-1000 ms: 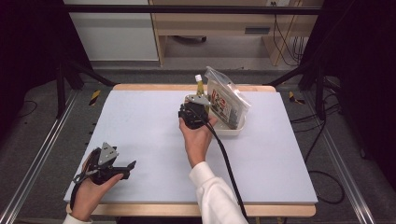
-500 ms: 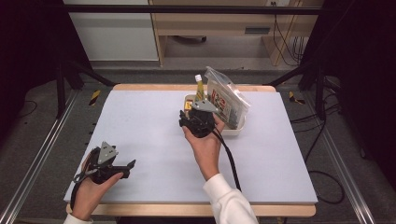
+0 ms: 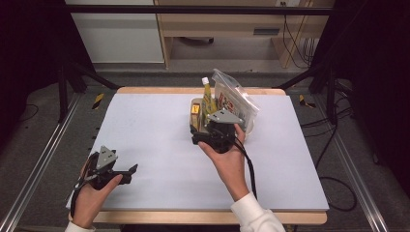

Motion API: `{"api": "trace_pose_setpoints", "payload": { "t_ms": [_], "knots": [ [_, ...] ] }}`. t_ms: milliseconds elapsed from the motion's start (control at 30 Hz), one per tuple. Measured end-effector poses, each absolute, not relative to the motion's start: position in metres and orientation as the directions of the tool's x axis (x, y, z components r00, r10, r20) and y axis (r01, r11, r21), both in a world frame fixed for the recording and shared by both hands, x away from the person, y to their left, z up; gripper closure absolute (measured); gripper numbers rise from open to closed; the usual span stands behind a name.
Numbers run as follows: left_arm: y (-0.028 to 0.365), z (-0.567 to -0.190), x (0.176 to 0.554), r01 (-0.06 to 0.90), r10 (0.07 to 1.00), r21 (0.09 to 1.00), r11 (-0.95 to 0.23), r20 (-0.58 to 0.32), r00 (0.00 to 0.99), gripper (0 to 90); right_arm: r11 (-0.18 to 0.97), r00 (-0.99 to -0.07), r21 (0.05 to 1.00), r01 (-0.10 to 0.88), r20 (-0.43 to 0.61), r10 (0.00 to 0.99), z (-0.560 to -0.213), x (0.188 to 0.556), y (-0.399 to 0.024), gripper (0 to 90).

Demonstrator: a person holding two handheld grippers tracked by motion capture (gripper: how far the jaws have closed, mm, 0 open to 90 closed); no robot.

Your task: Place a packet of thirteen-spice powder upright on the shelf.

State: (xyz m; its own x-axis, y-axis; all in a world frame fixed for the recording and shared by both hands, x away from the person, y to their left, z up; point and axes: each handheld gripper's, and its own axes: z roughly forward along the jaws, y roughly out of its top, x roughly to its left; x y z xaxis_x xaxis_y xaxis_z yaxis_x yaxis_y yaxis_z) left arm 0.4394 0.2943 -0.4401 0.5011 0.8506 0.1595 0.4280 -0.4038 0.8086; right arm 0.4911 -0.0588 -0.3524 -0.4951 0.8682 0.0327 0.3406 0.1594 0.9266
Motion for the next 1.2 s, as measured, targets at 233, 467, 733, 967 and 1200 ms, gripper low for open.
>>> {"api": "trace_pose_setpoints", "payload": {
  "t_ms": [233,467,733,967,1200],
  "knots": [
    [0.297,-0.440,0.438,0.417,0.858,0.817,-0.398,0.170,0.485,4.1,0.216,-0.545,0.917,0.335,0.001,0.838,-0.349,0.481,-0.084,8.8],
    [0.301,-0.439,0.438,0.406,0.866,0.832,-0.379,0.164,0.472,4.3,0.218,-0.538,0.913,0.345,0.002,0.843,-0.348,0.471,-0.118,8.7],
    [0.303,-0.440,0.438,0.404,0.871,0.835,-0.374,0.167,0.462,4.3,0.207,-0.472,0.912,0.353,-0.018,0.881,-0.352,0.463,-0.157,8.5],
    [0.306,-0.440,0.438,0.396,0.873,0.838,-0.375,0.176,0.455,4.3,0.202,-0.438,0.902,0.380,-0.016,0.899,-0.361,0.460,-0.184,8.2],
    [0.308,-0.440,0.439,0.394,0.876,0.841,-0.370,0.174,0.450,4.3,0.198,-0.401,0.887,0.417,-0.016,0.916,-0.375,0.452,-0.211,7.9]
  ]
}}
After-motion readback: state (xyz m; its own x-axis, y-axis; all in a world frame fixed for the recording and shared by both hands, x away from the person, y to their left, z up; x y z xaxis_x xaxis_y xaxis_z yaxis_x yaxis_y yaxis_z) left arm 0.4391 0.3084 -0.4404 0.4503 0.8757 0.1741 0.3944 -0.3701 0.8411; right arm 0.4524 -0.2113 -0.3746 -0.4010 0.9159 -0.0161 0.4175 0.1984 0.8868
